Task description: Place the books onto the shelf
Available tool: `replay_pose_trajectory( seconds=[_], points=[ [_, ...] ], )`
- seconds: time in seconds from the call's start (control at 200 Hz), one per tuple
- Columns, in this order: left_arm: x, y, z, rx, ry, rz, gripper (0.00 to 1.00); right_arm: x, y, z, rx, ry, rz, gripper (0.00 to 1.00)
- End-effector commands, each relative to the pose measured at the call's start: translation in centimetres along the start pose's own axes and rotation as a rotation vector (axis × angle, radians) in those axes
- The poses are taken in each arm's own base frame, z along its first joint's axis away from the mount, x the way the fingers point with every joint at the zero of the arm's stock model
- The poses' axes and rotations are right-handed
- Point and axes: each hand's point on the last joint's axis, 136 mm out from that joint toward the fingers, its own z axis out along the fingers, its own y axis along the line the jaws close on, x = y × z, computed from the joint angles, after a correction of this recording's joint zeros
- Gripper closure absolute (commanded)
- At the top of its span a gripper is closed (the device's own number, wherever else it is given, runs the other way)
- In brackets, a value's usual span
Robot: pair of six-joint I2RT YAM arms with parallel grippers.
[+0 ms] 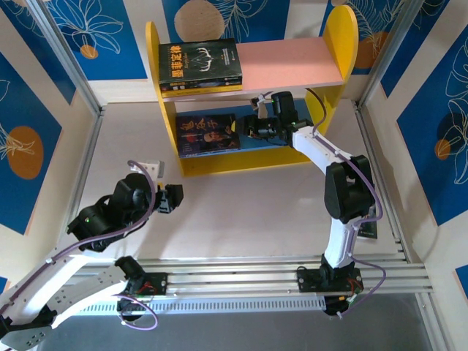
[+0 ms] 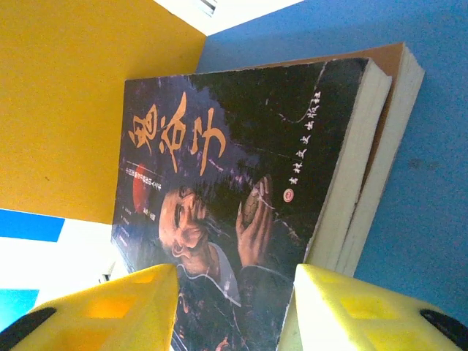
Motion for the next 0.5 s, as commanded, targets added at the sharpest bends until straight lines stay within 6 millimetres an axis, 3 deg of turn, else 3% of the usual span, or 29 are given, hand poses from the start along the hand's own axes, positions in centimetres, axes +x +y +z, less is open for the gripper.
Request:
replay_pose_trajectory(
  seconds=[0.0, 0.495],
  points=[
    [-0.84, 0.47, -0.60, -0.020, -0.025, -0.010, 0.38, -0.31, 1.33, 0.76, -0.034, 0.007, -0.016, 0.53],
    [-0.74, 0.56, -0.62, -0.021, -0.024, -0.012, 0.38, -0.56, 1.50, 1.26, -0.036, 0.006, -0.012, 0.53]
  ],
)
